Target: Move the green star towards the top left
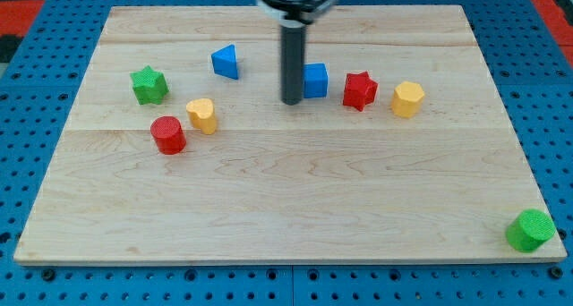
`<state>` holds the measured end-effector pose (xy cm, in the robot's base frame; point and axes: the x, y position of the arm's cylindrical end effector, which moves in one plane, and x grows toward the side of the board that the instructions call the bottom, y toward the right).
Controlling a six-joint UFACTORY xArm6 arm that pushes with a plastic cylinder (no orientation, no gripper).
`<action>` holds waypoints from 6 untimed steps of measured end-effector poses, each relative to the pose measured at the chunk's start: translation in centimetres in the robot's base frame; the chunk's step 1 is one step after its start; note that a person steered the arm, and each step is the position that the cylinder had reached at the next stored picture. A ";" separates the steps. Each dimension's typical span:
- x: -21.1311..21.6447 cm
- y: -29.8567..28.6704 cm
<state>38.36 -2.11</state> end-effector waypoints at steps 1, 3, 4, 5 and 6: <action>-0.7 -6.2; -0.2 -16.6; 1.1 -16.9; 3.7 -17.0; 3.1 -18.8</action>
<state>41.49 -20.86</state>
